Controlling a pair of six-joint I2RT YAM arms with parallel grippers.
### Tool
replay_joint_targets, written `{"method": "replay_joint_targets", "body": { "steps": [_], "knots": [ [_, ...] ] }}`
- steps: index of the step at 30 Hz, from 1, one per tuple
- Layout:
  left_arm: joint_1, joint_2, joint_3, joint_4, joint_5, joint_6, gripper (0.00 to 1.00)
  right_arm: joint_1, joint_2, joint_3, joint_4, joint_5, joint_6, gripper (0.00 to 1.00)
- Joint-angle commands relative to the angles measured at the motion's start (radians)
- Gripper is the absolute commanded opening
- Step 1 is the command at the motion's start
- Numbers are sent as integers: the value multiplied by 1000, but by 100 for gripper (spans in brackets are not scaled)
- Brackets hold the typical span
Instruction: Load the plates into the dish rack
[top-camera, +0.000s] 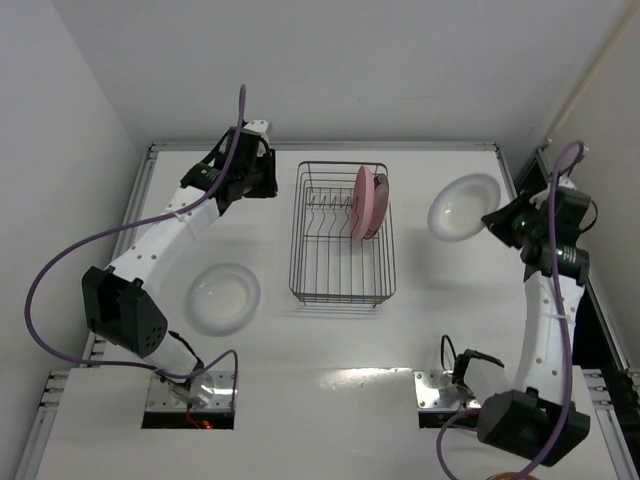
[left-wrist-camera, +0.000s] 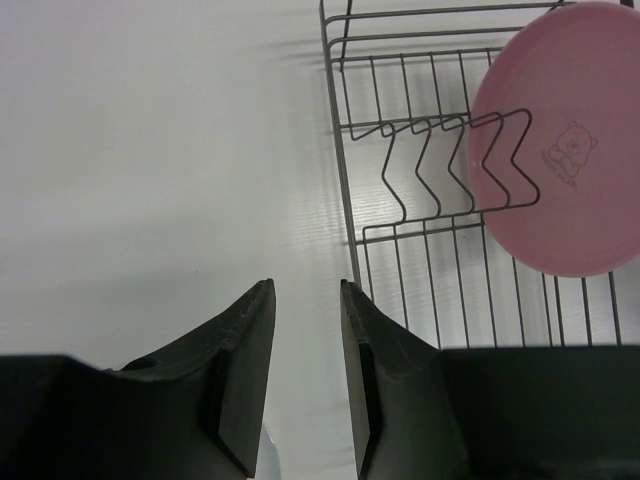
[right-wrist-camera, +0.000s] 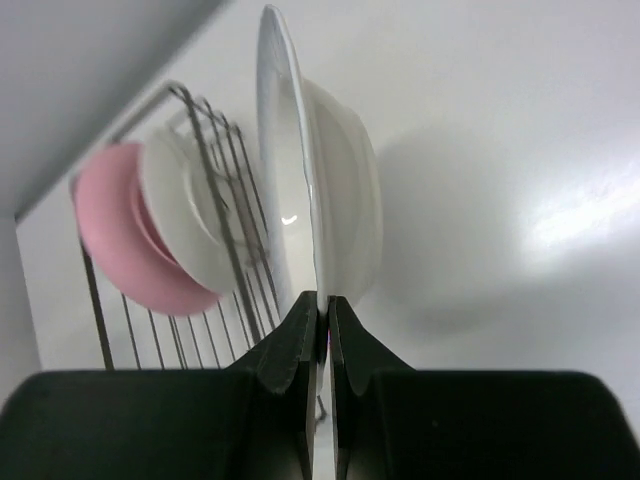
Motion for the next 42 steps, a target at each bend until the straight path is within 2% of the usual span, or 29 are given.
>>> {"method": "replay_joint_targets", "body": {
  "steps": [1, 4, 7, 8, 10, 11, 13, 14, 15, 17, 18, 20, 25, 31, 42],
  "knots": [
    [3, -41, -13, 33, -35, -10, 30, 66, -59, 188, 69, 109, 28, 0],
    [23, -41, -13, 42, -12, -19, 30, 117, -43, 308, 55, 146, 28, 0],
    [23, -41, -13, 42, 13, -19, 30, 227, 0, 410, 18, 205, 28, 0],
    [23, -41, -13, 42, 13, -19, 30, 310, 10, 421, 18, 257, 28, 0],
    [23, -41, -4, 42, 13, -19, 30, 399, 39, 443, 30, 314, 28, 0],
    [34, -41, -4, 42, 13, -19, 30, 492, 88, 460, 30, 342, 28, 0],
    [34, -51, -4, 42, 13, -19, 30, 600, 160, 548, -18, 444, 10, 0],
    [44, -60, -4, 42, 4, -19, 30, 714, 197, 582, -32, 487, 0, 0],
    [44, -61, -4, 42, -6, -19, 30, 767, 280, 623, -52, 577, -9, 0],
    [44, -61, -4, 33, -21, -19, 30, 899, 411, 804, -124, 717, -32, 0],
    [44, -61, -4, 33, -33, -19, 30, 929, 412, 850, -155, 759, -32, 0],
    [44, -70, -4, 33, -47, -19, 30, 981, 536, 968, -246, 852, -32, 0],
    [54, -88, -4, 24, -79, -19, 31, 1024, 682, 1047, -304, 981, -32, 0],
    [54, -99, -13, 24, -79, -19, 31, 1042, 851, 1159, -349, 1049, -21, 0],
    [54, -108, -13, 24, -99, -19, 31, 1042, 998, 1231, -339, 1048, -10, 0]
  ]
}}
